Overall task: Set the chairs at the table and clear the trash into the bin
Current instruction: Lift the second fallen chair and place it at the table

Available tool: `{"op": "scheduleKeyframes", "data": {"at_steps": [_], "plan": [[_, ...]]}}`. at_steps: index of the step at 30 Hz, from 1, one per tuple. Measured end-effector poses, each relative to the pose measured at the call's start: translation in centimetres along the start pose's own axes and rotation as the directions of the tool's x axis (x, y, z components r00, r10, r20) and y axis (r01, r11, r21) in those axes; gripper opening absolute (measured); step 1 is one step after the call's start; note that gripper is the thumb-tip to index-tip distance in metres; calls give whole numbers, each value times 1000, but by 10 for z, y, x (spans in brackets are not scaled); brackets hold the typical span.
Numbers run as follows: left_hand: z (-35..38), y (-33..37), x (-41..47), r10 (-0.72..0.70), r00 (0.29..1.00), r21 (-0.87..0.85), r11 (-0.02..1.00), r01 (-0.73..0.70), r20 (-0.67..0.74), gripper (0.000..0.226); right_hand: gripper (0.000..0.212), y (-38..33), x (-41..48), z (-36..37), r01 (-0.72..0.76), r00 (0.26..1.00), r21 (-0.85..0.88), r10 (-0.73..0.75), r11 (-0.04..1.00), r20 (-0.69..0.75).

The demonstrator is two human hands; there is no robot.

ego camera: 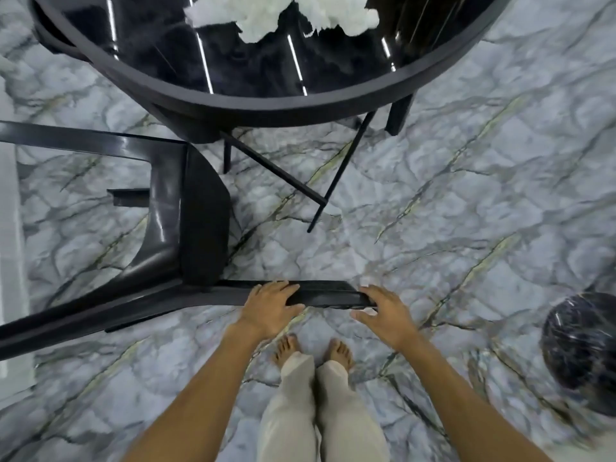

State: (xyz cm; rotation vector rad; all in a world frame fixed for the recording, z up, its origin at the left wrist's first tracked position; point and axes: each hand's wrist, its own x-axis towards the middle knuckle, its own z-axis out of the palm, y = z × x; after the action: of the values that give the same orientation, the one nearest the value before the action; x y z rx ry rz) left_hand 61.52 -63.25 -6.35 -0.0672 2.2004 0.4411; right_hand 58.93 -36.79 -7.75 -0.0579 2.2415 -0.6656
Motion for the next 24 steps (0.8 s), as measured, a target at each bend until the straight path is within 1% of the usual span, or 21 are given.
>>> {"op": "scheduleKeyframes", "data": {"at_steps": [5,6,9,10,13,16,18,21,24], "plan": [[15,-3,23,57,996,-49,997,-61,-75,55,42,18,18,11,41,998,182,-31,982,-60],[16,-2,25,59,995,-50,997,-63,-79,57,40,20,20,12,46,997,212,-31,976,-72],[19,2,25,44,995,-40,998,-48,-86,70,37,21,22,12,80,993,243,-55,967,-107],[19,3,24,38,995,-43,998,-42,-89,68,37,20,20,12,85,992,245,-59,966,-111],[13,9,14,32,995,-60,997,-38,-93,52,38,13,10,9,79,992,259,-51,963,-112],[-3,22,-6,85,992,-99,991,-94,-95,52,41,2,-10,-1,86,989,284,-46,955,-143],[-12,37,-25,125,986,-125,982,-139,-112,57,40,-8,-27,-12,96,986,312,-47,945,-159],[-23,58,-55,175,971,-159,966,-202,-164,66,38,-30,-59,-32,123,984,348,-67,930,-168],[-36,74,-87,222,951,-158,953,-258,-217,67,36,-53,-93,-52,165,981,379,-111,911,-161]]}}
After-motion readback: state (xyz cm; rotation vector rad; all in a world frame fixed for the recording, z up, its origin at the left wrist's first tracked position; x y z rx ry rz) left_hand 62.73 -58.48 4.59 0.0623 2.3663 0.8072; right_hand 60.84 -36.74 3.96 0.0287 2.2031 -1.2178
